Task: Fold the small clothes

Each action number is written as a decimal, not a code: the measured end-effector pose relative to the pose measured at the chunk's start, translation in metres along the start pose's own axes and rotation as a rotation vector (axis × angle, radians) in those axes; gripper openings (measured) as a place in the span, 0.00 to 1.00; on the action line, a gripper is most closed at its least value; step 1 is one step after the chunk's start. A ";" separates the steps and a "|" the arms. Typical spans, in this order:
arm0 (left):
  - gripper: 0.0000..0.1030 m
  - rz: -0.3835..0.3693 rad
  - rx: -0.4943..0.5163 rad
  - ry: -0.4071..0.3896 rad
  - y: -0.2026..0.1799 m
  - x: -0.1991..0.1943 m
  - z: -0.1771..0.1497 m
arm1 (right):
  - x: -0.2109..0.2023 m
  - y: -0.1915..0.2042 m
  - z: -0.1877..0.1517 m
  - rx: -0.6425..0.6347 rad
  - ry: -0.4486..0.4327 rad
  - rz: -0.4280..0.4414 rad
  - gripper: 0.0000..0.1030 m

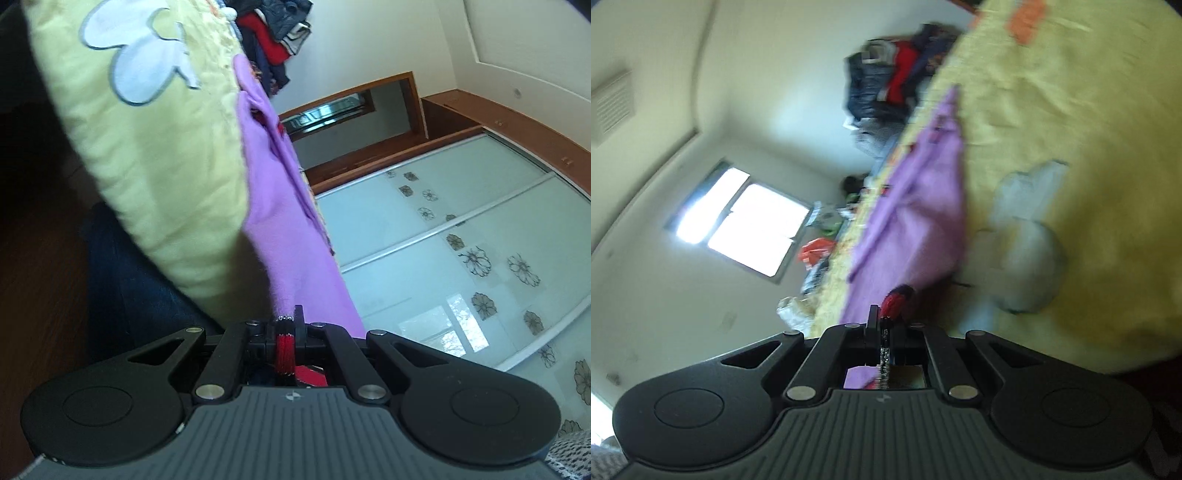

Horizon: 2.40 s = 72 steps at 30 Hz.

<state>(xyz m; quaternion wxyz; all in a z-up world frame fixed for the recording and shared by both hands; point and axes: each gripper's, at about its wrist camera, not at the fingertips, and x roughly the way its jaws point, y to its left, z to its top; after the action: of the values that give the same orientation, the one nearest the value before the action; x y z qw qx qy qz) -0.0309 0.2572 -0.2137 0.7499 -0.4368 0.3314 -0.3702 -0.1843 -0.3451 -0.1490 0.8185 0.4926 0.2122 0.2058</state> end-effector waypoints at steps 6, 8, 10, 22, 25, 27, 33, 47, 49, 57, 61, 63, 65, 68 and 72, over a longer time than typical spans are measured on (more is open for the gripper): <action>0.02 -0.036 0.026 -0.020 -0.016 0.014 0.011 | 0.019 0.013 0.022 -0.052 0.016 0.034 0.04; 0.02 -0.059 0.019 -0.035 -0.021 0.017 0.016 | 0.025 0.017 0.032 -0.068 0.013 0.027 0.04; 0.02 -0.092 0.002 -0.063 -0.025 0.018 0.020 | 0.028 0.022 0.039 -0.076 -0.006 0.045 0.04; 0.02 -0.257 -0.062 -0.229 -0.075 0.020 0.047 | 0.020 0.034 0.076 0.046 -0.163 0.053 0.04; 0.02 -0.236 -0.100 -0.241 -0.077 0.031 0.060 | 0.029 0.022 0.086 0.100 -0.177 0.054 0.04; 0.02 -0.227 -0.139 -0.242 -0.071 0.043 0.075 | 0.042 0.019 0.103 0.109 -0.180 0.075 0.04; 0.02 -0.139 -0.214 -0.206 -0.063 0.095 0.138 | 0.111 0.010 0.165 0.075 -0.115 0.015 0.04; 0.02 0.032 -0.297 -0.109 -0.019 0.200 0.235 | 0.203 -0.054 0.248 0.181 -0.061 -0.098 0.04; 0.02 0.036 -0.300 -0.113 -0.016 0.206 0.244 | 0.211 -0.052 0.261 0.147 -0.051 -0.106 0.04; 0.02 0.091 -0.313 -0.098 -0.007 0.234 0.272 | 0.252 -0.079 0.294 0.164 -0.006 -0.149 0.04; 0.02 0.113 -0.302 -0.119 -0.005 0.239 0.282 | 0.267 -0.088 0.300 0.190 0.006 -0.142 0.04; 0.02 0.114 -0.322 -0.125 -0.001 0.240 0.286 | 0.274 -0.086 0.304 0.178 0.011 -0.145 0.04; 0.02 0.140 -0.320 -0.124 0.003 0.242 0.291 | 0.284 -0.088 0.309 0.179 0.028 -0.147 0.04; 0.02 0.156 -0.342 -0.121 0.010 0.246 0.297 | 0.303 -0.098 0.317 0.189 0.064 -0.175 0.04; 0.02 0.177 -0.393 -0.108 0.025 0.255 0.304 | 0.322 -0.115 0.322 0.192 0.094 -0.253 0.07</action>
<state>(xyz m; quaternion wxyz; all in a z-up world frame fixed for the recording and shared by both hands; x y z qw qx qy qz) 0.3544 0.1751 -0.1590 0.6967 -0.5630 0.3934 -0.2072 0.2729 -0.4503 -0.1614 0.7761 0.5279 0.3292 0.1026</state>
